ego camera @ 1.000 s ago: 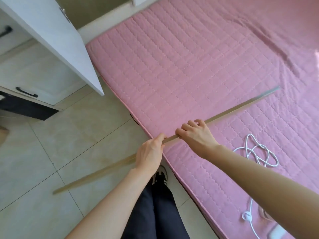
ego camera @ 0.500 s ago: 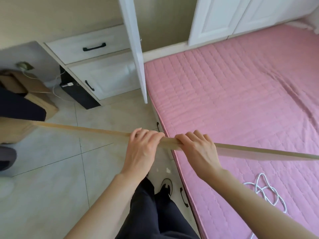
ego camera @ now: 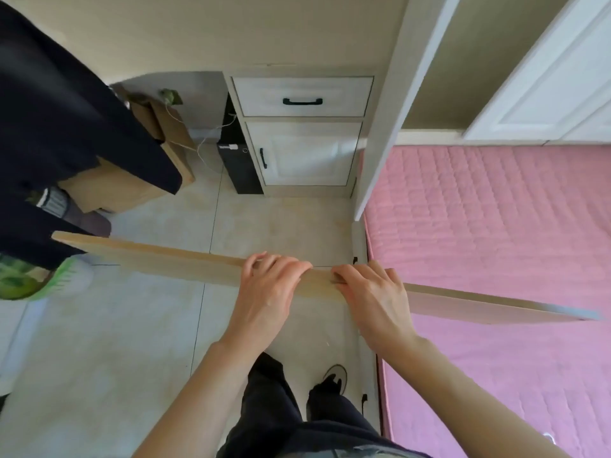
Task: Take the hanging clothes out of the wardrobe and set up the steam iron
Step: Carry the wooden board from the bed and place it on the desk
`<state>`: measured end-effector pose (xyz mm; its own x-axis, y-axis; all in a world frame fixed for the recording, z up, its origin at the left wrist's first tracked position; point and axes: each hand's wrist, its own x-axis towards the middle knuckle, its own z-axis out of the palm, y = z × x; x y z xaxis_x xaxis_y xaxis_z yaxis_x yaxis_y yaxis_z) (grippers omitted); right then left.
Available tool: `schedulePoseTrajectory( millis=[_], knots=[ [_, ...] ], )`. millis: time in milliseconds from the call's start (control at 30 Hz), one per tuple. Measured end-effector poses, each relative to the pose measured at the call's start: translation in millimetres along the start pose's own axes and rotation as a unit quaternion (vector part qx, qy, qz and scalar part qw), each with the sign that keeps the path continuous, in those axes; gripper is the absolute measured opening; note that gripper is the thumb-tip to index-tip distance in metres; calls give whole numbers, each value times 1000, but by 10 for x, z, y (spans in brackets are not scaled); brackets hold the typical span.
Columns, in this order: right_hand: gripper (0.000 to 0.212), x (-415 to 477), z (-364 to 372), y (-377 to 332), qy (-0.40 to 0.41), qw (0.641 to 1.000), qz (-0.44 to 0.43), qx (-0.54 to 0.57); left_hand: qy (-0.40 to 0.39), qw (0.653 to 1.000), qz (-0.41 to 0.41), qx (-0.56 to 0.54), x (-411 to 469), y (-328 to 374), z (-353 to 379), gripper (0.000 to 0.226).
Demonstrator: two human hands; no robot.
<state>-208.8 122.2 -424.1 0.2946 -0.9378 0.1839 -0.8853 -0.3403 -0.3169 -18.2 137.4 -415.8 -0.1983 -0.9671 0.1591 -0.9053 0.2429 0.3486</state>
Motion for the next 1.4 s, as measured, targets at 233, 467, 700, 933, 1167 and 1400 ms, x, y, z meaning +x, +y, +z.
schedulePoseTrajectory(
  millis=[233, 467, 700, 933, 1167, 1400],
  knots=[
    [18, 599, 249, -730, -9, 998, -57, -13, 13, 998, -63, -27, -46, -795, -410, 23],
    [12, 1263, 548, -1585, -29, 997, -76, -2, 27, 996, -81, -20, 9, -1776, -915, 24],
    [18, 1868, 729, -2235, -31, 995, -87, 31, 12, 998, -62, 20, 172, -2560, -1386, 29],
    [13, 2471, 769, -2494, 1, 993, -112, 39, 38, 997, -64, 27, 551, -3016, -1670, 22],
    [12, 3177, 764, -2414, 22, 990, -136, 37, 68, 994, -40, 80, 1166, -3277, -1786, 20],
    [17, 4059, 640, -2107, 60, 986, -151, 48, 116, 985, -4, 128, 2048, -3429, -1885, 17]
  ],
)
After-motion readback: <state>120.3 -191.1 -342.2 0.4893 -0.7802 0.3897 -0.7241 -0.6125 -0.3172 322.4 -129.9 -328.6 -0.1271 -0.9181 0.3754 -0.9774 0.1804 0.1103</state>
